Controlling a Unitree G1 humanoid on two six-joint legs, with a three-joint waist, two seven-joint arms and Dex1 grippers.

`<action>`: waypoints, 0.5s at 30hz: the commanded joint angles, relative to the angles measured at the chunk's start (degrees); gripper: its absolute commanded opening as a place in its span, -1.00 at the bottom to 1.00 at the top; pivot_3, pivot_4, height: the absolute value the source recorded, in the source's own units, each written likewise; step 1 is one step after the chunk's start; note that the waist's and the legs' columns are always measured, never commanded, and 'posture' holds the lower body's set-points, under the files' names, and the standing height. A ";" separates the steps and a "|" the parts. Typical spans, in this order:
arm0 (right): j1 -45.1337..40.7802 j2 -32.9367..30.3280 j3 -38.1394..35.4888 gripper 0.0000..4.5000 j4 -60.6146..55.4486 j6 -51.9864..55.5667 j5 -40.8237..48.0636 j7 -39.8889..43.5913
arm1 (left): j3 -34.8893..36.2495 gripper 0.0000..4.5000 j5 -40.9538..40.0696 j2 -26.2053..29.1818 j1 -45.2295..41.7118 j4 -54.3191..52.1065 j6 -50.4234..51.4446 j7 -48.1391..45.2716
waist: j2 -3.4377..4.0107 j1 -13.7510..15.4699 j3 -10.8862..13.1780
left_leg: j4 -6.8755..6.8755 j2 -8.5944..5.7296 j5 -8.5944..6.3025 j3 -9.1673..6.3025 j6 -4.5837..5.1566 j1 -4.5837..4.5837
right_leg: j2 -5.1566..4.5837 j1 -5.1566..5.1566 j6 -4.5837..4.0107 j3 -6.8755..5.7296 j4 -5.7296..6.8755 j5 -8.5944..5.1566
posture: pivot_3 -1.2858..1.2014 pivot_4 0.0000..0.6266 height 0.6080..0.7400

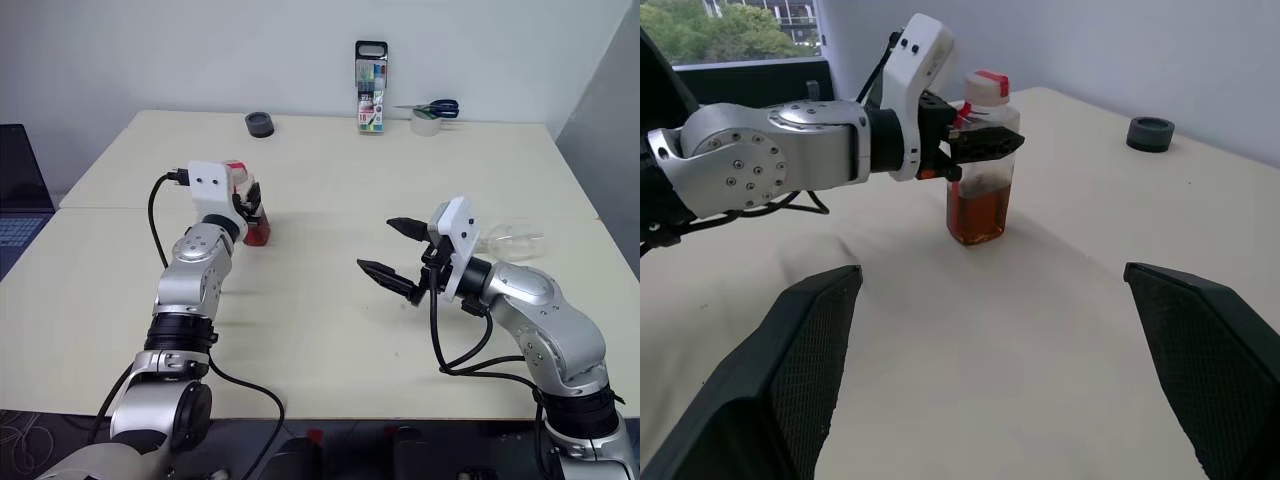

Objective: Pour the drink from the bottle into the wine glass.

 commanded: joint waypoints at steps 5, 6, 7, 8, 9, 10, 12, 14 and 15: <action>1.37 -1.36 -2.96 1.00 -3.77 -0.11 1.04 -0.84 | -2.38 -0.19 -5.10 0.46 1.37 -6.73 -0.74 -13.21 | -0.01 0.27 0.00 | 0.03 -0.03 0.02 -0.06 -0.03 -0.10 | -0.03 0.00 0.01 -0.08 -0.07 0.01 | 0.03 -0.52 1.00; 2.03 -1.57 -3.19 1.00 -4.28 0.03 1.08 -1.11 | -2.72 -0.19 -6.04 0.42 1.31 -7.05 -0.33 -15.32 | -0.01 0.27 0.00 | 0.04 -0.03 0.01 -0.06 -0.02 -0.12 | -0.03 0.00 0.02 -0.09 -0.08 0.01 | 0.03 -0.52 1.00; 3.03 -1.81 -3.61 1.00 -5.00 0.15 1.08 -1.55 | -3.61 -0.19 -6.65 0.58 1.27 -7.64 -0.26 -17.92 | -0.01 0.28 0.00 | 0.03 -0.03 0.01 -0.05 -0.02 -0.12 | -0.03 0.00 0.02 -0.08 -0.09 0.01 | 0.03 -0.52 1.00; 3.91 -1.96 -3.97 1.00 -5.65 0.23 1.06 -2.02 | -4.40 -0.19 -7.31 0.78 1.18 -8.06 -0.22 -20.40 | -0.01 0.28 0.01 | 0.03 -0.04 0.01 -0.08 -0.02 -0.14 | -0.03 0.00 0.02 -0.10 -0.11 0.01 | 0.03 -0.52 1.00; 4.90 -2.10 -4.40 1.00 -6.36 0.26 0.99 -2.46 | -5.20 -0.19 -8.12 0.94 1.09 -8.62 0.03 -22.89 | -0.01 0.22 0.01 | 0.03 -0.03 0.01 -0.08 -0.02 -0.15 | -0.02 0.00 0.02 -0.11 -0.12 0.02 | 0.03 -0.52 1.00; 5.72 -2.15 -4.78 1.00 -6.93 0.31 1.02 -2.87 | -5.90 -0.19 -8.44 1.12 0.98 -9.02 0.15 -24.69 | -0.01 0.20 0.01 | 0.02 -0.03 0.01 -0.06 -0.02 -0.17 | -0.02 -0.02 0.03 -0.09 -0.14 0.02 | 0.03 -0.52 1.00; 7.03 -1.80 -5.01 1.00 -7.95 0.36 0.82 -4.08 | -7.19 -0.19 -8.86 1.65 0.64 -9.37 -0.17 -28.21 | -0.01 0.12 0.01 | 0.02 -0.03 0.01 -0.05 -0.02 -0.17 | -0.02 -0.02 0.03 -0.08 -0.15 0.02 | 0.03 -0.52 1.00; 7.76 -1.19 -4.35 1.00 -8.98 0.44 0.51 -5.39 | -7.55 -0.19 -9.49 2.03 0.39 -9.25 -0.44 -30.95 | 0.00 -0.02 0.01 | 0.01 -0.01 -0.01 -0.05 0.01 -0.16 | 0.00 -0.02 0.03 -0.08 -0.14 0.02 | 0.03 -0.52 1.00; 7.86 -0.93 -3.85 1.00 -9.48 0.56 0.31 -5.99 | -7.43 -0.19 -9.92 2.13 0.24 -9.05 -0.44 -31.94 | 0.01 -0.18 0.02 | 0.01 0.00 -0.04 -0.04 0.07 -0.15 | 0.02 -0.02 0.03 -0.08 -0.13 0.02 | 0.03 -0.52 1.00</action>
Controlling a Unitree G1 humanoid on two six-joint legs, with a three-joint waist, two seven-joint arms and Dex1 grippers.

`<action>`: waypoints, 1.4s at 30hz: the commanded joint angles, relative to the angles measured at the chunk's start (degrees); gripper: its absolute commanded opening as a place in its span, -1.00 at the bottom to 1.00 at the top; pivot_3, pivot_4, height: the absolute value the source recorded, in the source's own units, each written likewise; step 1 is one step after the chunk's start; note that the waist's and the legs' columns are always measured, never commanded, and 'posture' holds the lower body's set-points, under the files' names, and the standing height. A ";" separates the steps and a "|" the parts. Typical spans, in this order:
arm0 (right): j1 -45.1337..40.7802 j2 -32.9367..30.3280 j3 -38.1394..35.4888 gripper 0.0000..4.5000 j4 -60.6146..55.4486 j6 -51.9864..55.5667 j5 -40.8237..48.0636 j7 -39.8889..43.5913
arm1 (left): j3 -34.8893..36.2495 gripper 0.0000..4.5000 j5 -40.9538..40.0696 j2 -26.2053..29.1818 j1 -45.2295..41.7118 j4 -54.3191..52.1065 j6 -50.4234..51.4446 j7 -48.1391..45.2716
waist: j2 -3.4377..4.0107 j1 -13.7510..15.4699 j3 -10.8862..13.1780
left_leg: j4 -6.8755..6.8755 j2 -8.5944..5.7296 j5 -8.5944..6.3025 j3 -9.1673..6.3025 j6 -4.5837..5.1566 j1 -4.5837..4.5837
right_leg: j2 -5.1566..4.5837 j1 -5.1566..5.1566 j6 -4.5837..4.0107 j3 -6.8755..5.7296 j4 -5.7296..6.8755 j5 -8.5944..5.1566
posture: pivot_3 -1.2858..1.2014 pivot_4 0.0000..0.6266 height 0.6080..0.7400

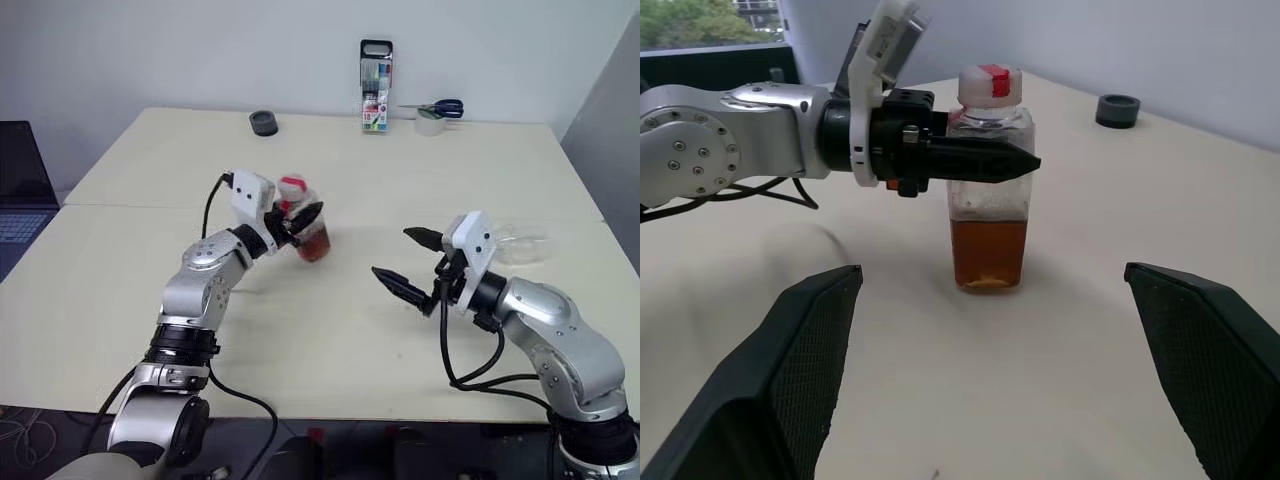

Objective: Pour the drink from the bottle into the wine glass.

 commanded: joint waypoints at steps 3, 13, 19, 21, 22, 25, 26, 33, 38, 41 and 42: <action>0.90 0.77 -0.38 1.00 -4.99 0.03 -0.04 -3.36 | -1.02 -0.19 -2.06 0.84 -2.85 -1.94 -1.54 -6.78 | 0.03 -0.16 0.02 | 0.00 0.03 -0.04 0.01 0.07 0.04 | 0.04 -0.01 0.00 0.02 0.06 0.00 | 0.03 -0.52 1.00; 3.49 0.39 -2.40 1.00 -9.23 1.62 1.60 -7.02 | -4.23 -0.19 -4.37 0.64 -4.75 -1.58 -1.01 -19.61 | 0.05 -0.04 0.03 | 0.00 0.00 -0.04 0.00 0.08 0.01 | 0.03 0.00 0.00 0.01 0.02 0.00 | 0.03 -0.52 1.00; -0.93 0.70 0.05 1.00 -9.71 6.19 2.18 -9.92 | -6.63 -0.19 -5.25 0.63 -5.48 -1.91 -0.52 -26.25 | 0.07 -0.14 0.04 | 0.01 0.00 -0.05 0.01 0.09 0.02 | 0.05 0.00 0.00 0.02 0.04 0.00 | 0.03 -0.52 1.00; -3.18 1.44 0.52 1.00 -9.22 7.78 2.79 -11.22 | -7.35 -0.19 -5.55 0.54 -5.51 -2.46 -0.46 -27.96 | 0.09 -0.21 0.05 | 0.00 0.01 -0.05 0.02 0.09 0.04 | 0.06 0.00 0.00 0.04 0.04 0.00 | 0.03 -0.52 1.00; -4.24 1.85 0.63 1.00 -8.93 8.41 3.11 -11.81 | -7.64 -0.19 -5.72 0.52 -5.54 -2.68 -0.40 -28.77 | 0.10 -0.20 0.06 | 0.00 0.02 -0.05 0.01 0.09 0.04 | 0.07 0.00 0.00 0.03 0.05 0.00 | 0.03 -0.52 1.00; -6.94 2.68 1.22 1.00 -8.22 9.60 3.35 -12.61 | -8.48 -0.19 -5.53 0.54 -5.79 -2.43 -1.20 -31.16 | 0.11 -0.15 0.07 | -0.01 0.02 -0.05 -0.01 0.09 0.02 | 0.06 -0.01 0.00 0.01 0.03 0.00 | 0.03 -0.52 1.00; -7.86 2.99 1.74 1.00 -7.99 9.69 3.11 -12.64 | -8.77 -0.19 -5.36 0.45 -5.92 -2.23 -1.58 -31.88 | 0.11 -0.15 0.07 | 0.00 0.01 -0.05 -0.01 0.09 0.01 | 0.06 -0.01 0.00 0.02 0.02 0.00 | 0.03 -0.52 1.00; -12.24 5.67 5.56 1.00 -6.01 10.30 1.53 -13.79 | -9.32 -0.19 -4.25 -0.71 -7.35 0.05 -3.92 -33.04 | 0.13 -0.15 0.08 | 0.01 0.01 -0.05 -0.02 0.10 0.01 | 0.05 -0.02 0.00 0.00 0.04 0.00 | 0.03 -0.52 1.00; -13.46 7.26 7.19 1.00 -4.22 9.94 -0.11 -14.46 | -9.69 -0.19 -3.97 -0.74 -7.34 0.46 -4.84 -33.97 | 0.13 -0.16 0.08 | 0.01 0.01 -0.05 -0.01 0.10 0.00 | 0.05 -0.02 0.00 0.02 0.03 0.00 | 0.03 -0.52 1.00; -13.87 8.33 7.72 1.00 -3.48 8.88 -1.70 -15.05 | -9.77 -0.19 -3.99 -0.43 -7.17 0.34 -4.94 -34.42 | 0.13 -0.17 0.08 | 0.01 0.01 -0.05 -0.02 0.10 -0.01 | 0.05 -0.04 0.00 0.02 0.04 0.00 | 0.03 -0.52 1.00; -13.95 8.59 7.82 1.00 -3.32 8.62 -2.13 -15.09 | -9.74 -0.19 -3.98 -0.32 -7.17 0.42 -4.94 -34.53 | 0.13 -0.17 0.08 | 0.01 0.01 -0.05 -0.01 0.10 0.00 | 0.05 -0.04 0.00 0.02 0.05 0.00 | 0.03 -0.52 1.00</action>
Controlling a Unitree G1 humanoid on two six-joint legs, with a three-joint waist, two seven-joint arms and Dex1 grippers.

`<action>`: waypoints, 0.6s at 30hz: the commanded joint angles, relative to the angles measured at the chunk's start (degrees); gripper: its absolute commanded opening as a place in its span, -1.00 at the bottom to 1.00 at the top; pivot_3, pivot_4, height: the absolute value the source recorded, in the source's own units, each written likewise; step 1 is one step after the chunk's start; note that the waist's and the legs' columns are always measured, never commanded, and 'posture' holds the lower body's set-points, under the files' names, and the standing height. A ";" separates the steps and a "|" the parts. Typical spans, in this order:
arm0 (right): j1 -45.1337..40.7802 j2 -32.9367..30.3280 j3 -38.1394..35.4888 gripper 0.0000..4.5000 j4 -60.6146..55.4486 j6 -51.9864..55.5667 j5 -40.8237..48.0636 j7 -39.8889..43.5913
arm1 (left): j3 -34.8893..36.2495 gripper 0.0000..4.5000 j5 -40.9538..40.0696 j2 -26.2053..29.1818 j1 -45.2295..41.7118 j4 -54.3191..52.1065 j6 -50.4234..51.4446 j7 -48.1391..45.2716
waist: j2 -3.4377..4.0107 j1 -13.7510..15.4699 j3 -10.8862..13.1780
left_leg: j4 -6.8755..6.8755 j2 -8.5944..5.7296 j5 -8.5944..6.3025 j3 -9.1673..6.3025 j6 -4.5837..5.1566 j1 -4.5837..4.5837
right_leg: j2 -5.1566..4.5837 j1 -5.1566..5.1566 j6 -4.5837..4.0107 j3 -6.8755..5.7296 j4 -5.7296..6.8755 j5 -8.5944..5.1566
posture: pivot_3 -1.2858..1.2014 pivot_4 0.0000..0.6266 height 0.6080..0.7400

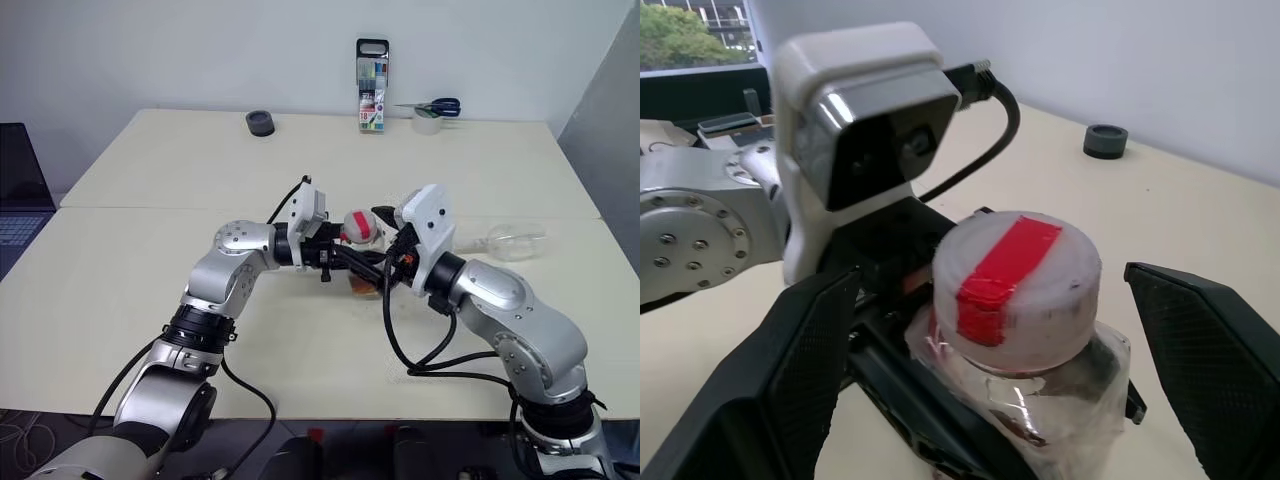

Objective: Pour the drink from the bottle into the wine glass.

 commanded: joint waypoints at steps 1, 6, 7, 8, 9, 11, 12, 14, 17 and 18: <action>-1.70 0.94 0.10 1.00 -0.70 -1.98 -1.65 -0.45 | -0.04 -0.19 -0.29 0.29 -1.12 -1.21 -1.27 -0.59 | 0.00 0.00 0.00 | 0.00 0.00 0.00 0.00 0.00 0.00 | 0.00 0.00 0.00 0.00 0.01 0.00 | 0.03 -0.52 1.00; -1.89 1.91 0.17 1.00 -0.34 -2.56 -2.84 -0.32 | 0.01 -0.19 0.03 0.79 -1.01 -0.95 -1.44 -0.98 | 0.00 -0.01 0.00 | 0.00 0.00 0.00 -0.01 0.00 0.00 | 0.00 -0.01 0.00 0.00 0.02 0.00 | 0.03 -0.52 1.00; -1.88 1.91 0.22 1.00 -0.34 -2.61 -3.03 -0.20 | 0.02 -0.19 0.07 0.85 -1.02 -0.87 -1.50 -1.00 | 0.00 -0.01 0.00 | 0.00 0.00 0.00 -0.01 0.00 0.00 | 0.00 -0.01 0.00 0.00 0.01 0.00 | 0.03 -0.52 1.00; -1.81 1.84 0.29 1.00 -0.42 -2.62 -3.26 -0.02 | -0.01 -0.19 0.12 0.93 -1.04 -0.79 -1.58 -1.02 | 0.00 0.00 0.00 | 0.00 0.00 0.00 0.00 0.00 0.00 | 0.00 -0.01 0.00 0.00 0.01 0.00 | 0.03 -0.52 1.00; -1.74 1.84 0.32 1.00 -0.47 -2.61 -3.39 0.14 | -0.04 -0.19 0.16 1.00 -1.07 -0.69 -1.67 -1.03 | 0.00 0.00 0.00 | 0.00 0.00 0.00 -0.01 0.00 0.00 | 0.00 -0.01 0.00 0.00 0.01 0.00 | 0.03 -0.52 1.00; -1.61 1.82 0.40 1.00 -0.58 -2.60 -3.73 0.52 | -0.07 -0.19 0.30 1.07 -1.12 -0.51 -1.86 -1.02 | 0.00 0.00 0.00 | 0.00 0.00 0.00 -0.01 0.00 0.00 | 0.00 -0.01 0.00 0.00 0.01 0.00 | 0.03 -0.52 1.00; -1.57 1.88 0.39 1.00 -0.60 -2.58 -3.85 0.67 | -0.07 -0.19 0.36 1.07 -1.14 -0.45 -1.92 -1.03 | 0.00 -0.01 0.00 | 0.00 0.00 0.00 0.00 0.00 0.00 | 0.00 -0.01 0.00 0.00 0.01 0.00 | 0.03 -0.52 1.00; -1.46 1.95 0.41 1.00 -0.64 -2.61 -4.10 0.92 | -0.06 -0.19 0.46 1.07 -1.12 -0.42 -2.00 -1.06 | 0.01 0.00 0.00 | 0.00 0.00 0.00 0.00 0.00 0.00 | 0.00 -0.01 0.00 0.00 0.02 0.00 | 0.03 -0.52 1.00; -1.37 1.99 0.50 1.00 -0.72 -2.62 -4.25 1.15 | -0.12 -0.19 0.58 1.15 -0.87 -0.60 -2.13 -1.13 | 0.01 0.00 0.00 | 0.00 0.00 0.00 0.00 0.00 0.00 | 0.00 -0.01 0.00 0.00 0.02 0.00 | 0.03 -0.52 1.00; -1.37 1.97 0.56 1.00 -0.73 -2.62 -4.31 1.22 | -0.13 -0.19 0.61 1.17 -0.80 -0.63 -2.18 -1.16 | 0.01 0.00 0.00 | 0.00 0.00 0.00 0.00 0.00 0.00 | 0.00 -0.02 0.00 0.00 0.02 0.00 | 0.03 -0.52 1.00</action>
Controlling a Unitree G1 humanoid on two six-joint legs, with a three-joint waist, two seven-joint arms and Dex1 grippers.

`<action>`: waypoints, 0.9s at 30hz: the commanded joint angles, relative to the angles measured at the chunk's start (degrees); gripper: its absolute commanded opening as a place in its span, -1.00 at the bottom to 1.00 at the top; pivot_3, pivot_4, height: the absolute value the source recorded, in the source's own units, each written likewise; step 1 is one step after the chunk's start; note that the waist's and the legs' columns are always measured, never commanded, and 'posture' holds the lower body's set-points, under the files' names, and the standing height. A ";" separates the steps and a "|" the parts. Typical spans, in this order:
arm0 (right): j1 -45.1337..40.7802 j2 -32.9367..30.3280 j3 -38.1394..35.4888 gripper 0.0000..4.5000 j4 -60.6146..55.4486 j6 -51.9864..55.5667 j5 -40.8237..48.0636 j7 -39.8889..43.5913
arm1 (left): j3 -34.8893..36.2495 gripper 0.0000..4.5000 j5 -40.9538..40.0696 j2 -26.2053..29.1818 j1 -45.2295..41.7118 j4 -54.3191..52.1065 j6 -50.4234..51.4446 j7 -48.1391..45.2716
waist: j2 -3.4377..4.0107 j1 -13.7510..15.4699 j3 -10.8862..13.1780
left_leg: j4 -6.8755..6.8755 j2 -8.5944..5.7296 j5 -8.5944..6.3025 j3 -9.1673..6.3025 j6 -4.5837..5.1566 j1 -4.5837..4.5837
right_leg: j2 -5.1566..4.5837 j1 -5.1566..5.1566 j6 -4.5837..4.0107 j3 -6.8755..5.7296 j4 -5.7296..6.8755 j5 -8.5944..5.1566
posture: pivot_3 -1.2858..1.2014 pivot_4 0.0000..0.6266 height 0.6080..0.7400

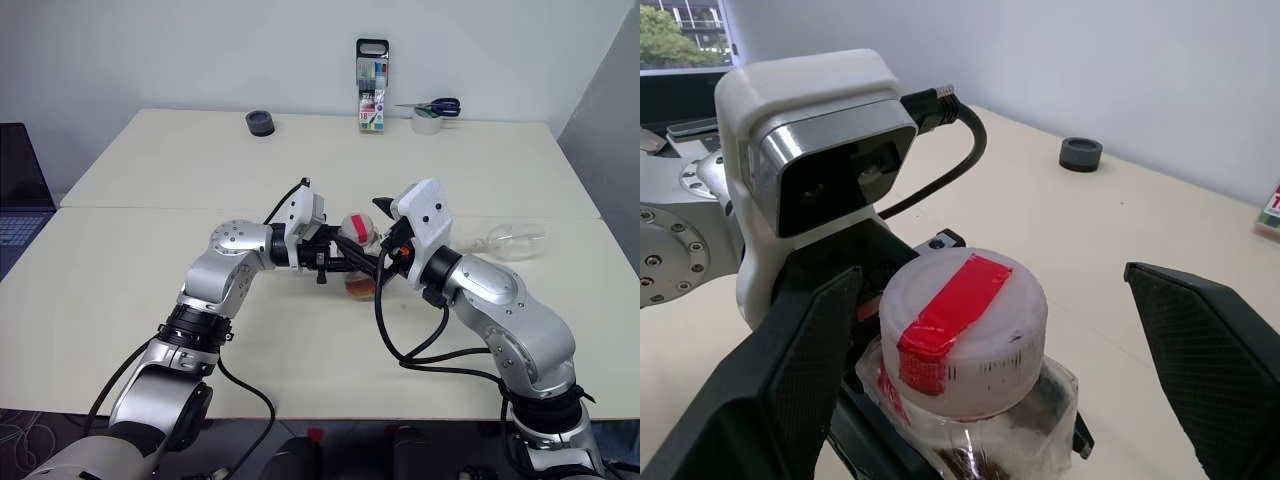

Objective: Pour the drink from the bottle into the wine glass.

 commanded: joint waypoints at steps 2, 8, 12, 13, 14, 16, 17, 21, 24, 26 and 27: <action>-0.36 0.16 0.06 1.00 -1.60 -1.43 -0.56 0.56 | -0.08 -0.19 -0.15 0.19 -0.71 -1.06 -1.25 -0.19 | 0.00 -0.01 0.00 | 0.00 0.00 0.00 0.00 0.00 0.00 | 0.00 0.00 0.00 0.00 0.00 0.00 | 0.03 -0.52 1.00; -0.42 0.51 0.18 0.59 -1.50 -1.84 -0.84 1.04 | -0.19 -0.19 0.04 0.23 -0.48 -1.28 -1.28 -0.21 | 0.00 -0.01 0.00 | 0.00 0.00 0.00 0.00 0.00 0.00 | 0.00 0.00 0.00 0.00 0.00 0.00 | 0.03 -0.52 1.00; -0.42 0.76 0.29 0.04 -1.43 -2.17 -0.70 1.96 | -0.25 -0.19 0.02 0.35 -0.18 -1.55 -1.18 -0.30 | 0.00 -0.02 0.00 | 0.00 0.00 0.00 0.00 0.00 0.00 | 0.00 0.00 0.00 0.00 0.00 0.00 | 0.03 -0.52 1.00; -0.44 0.68 0.36 -0.14 -1.38 -2.22 -0.58 2.32 | -0.26 -0.19 0.00 0.38 -0.11 -1.64 -1.12 -0.32 | 0.00 -0.02 0.00 | 0.00 0.00 0.00 0.00 0.00 0.00 | 0.00 0.00 0.00 0.00 0.00 0.00 | 0.03 -0.52 1.00; -0.38 0.50 0.45 -0.16 -1.35 -2.29 -0.48 2.75 | -0.29 -0.19 -0.02 0.40 -0.01 -1.75 -1.08 -0.32 | 0.00 -0.01 0.00 | 0.00 0.00 0.00 0.00 0.00 0.00 | 0.00 0.00 0.00 0.00 0.00 0.00 | 0.03 -0.52 1.00; -0.45 -0.23 0.75 -0.16 -0.98 -2.69 -0.32 4.46 | -0.31 -0.19 -0.14 0.45 0.18 -2.08 -0.88 -0.36 | 0.00 -0.01 0.00 | 0.00 0.00 0.00 0.00 0.00 0.00 | 0.00 0.00 0.00 0.00 0.00 0.00 | 0.03 -0.52 1.00; -0.66 -0.86 0.83 -0.16 -0.41 -3.15 -0.01 6.06 | -0.31 -0.19 -0.24 0.46 0.28 -2.32 -0.68 -0.37 | 0.00 -0.02 0.00 | 0.00 0.00 0.00 0.00 0.00 0.00 | 0.00 0.00 0.00 0.00 0.00 0.00 | 0.03 -0.52 1.00; -3.42 -5.90 1.10 -0.16 4.84 -6.20 1.08 17.00 | -0.38 -0.19 -0.64 0.69 0.60 -3.12 -0.05 -0.74 | 0.01 -0.02 0.01 | 0.01 -0.02 0.00 0.02 0.01 0.00 | 0.00 0.00 0.00 0.01 0.00 0.00 | 0.03 -0.52 1.00; -8.01 -10.00 0.93 -0.16 12.38 -7.40 2.59 26.68 | -0.43 -0.20 -0.94 0.98 0.82 -3.66 0.27 -1.16 | 0.04 -0.03 0.03 | 0.02 -0.01 -0.01 0.04 0.02 0.01 | 0.01 0.00 0.00 0.00 0.00 0.00 | 0.03 -0.52 1.00; -10.35 -10.62 0.81 -0.16 16.58 -8.05 2.71 29.58 | -0.46 -0.20 -1.08 1.08 0.93 -3.98 0.33 -1.08 | 0.05 -0.06 0.03 | 0.01 0.00 -0.01 0.03 0.02 0.02 | 0.02 0.01 0.00 0.00 0.00 0.00 | 0.03 -0.52 1.00; -10.81 -10.83 1.01 -0.16 17.68 -7.88 3.01 30.89 | -0.35 -0.20 -1.15 1.06 1.04 -4.19 0.37 -0.76 | 0.05 -0.07 0.03 | 0.01 0.01 -0.01 0.03 0.02 0.03 | 0.02 0.01 0.00 0.00 0.00 0.00 | 0.03 -0.52 1.00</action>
